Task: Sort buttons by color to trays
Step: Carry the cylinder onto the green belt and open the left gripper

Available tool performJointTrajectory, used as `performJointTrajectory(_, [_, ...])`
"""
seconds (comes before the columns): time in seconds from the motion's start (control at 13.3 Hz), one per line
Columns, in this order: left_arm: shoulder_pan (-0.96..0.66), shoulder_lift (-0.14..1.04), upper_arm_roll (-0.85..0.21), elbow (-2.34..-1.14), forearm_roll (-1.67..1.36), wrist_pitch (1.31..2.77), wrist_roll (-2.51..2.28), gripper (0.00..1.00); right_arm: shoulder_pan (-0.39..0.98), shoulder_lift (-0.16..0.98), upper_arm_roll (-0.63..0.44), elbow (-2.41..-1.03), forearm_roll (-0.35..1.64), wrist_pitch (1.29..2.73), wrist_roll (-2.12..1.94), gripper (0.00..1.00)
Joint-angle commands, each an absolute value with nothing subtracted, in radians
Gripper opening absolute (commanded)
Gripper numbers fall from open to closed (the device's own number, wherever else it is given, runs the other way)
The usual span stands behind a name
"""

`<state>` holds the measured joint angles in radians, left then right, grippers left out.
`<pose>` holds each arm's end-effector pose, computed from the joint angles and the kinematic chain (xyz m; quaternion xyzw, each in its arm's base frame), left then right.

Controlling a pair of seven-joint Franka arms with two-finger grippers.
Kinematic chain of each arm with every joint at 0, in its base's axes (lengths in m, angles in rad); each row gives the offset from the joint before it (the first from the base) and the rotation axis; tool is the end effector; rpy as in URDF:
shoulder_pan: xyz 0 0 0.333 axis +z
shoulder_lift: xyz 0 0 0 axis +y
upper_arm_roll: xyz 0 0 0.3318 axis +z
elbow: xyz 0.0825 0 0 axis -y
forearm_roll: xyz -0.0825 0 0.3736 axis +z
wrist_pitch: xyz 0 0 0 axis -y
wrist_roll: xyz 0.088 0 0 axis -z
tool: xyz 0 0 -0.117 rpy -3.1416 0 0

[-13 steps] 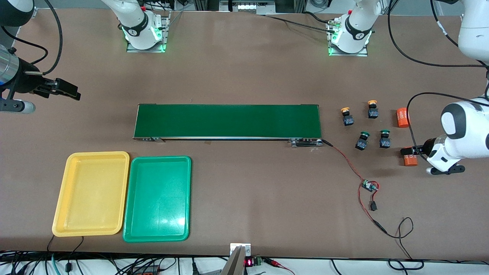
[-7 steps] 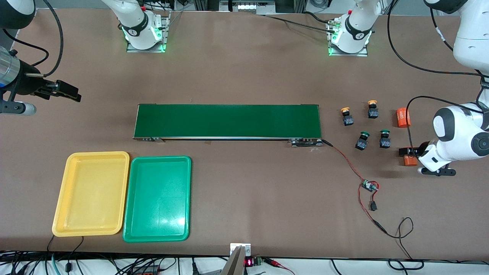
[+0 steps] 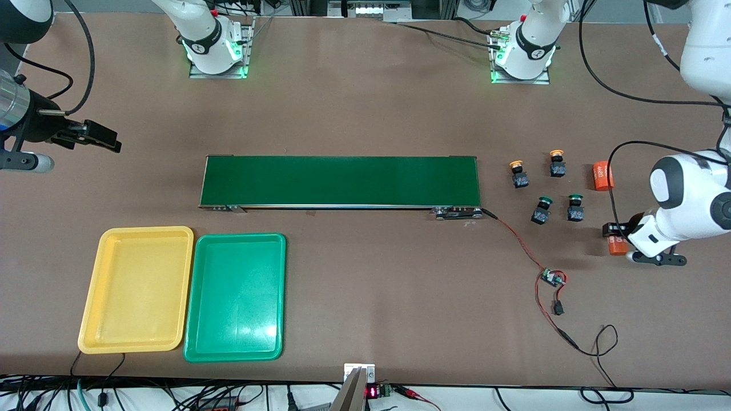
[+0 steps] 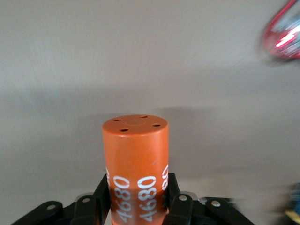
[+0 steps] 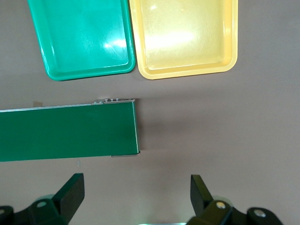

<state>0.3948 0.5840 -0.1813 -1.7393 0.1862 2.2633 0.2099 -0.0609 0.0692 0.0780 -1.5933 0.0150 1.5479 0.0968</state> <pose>0.6437 0.1578 0.2524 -0.9985 0.0459 0.0270 0.0147 0.5587 0.0099 0.5801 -0.9975 0.0400 0.0576 0.0069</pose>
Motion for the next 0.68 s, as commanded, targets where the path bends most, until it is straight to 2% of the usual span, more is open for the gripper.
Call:
performJointTrajectory(0.0, [0.394,0.451,-0.254,-1.773,0.209,2.197,0.292,0.00,-0.066,0.077,0.083,-1.574,0.021,1.542,0.094,1.00])
performJointTrajectory(0.3, [0.226,0.359,-0.350,-1.798,0.206,1.970,0.394,0.00,-0.066,0.077,0.083,-1.574,0.021,1.540,0.094,1.00])
performJointTrajectory(0.6, [0.120,0.340,-0.431,-1.855,0.201,1.957,0.630,0.00,-0.066,0.077,0.083,-1.574,0.021,1.543,0.094,1.00])
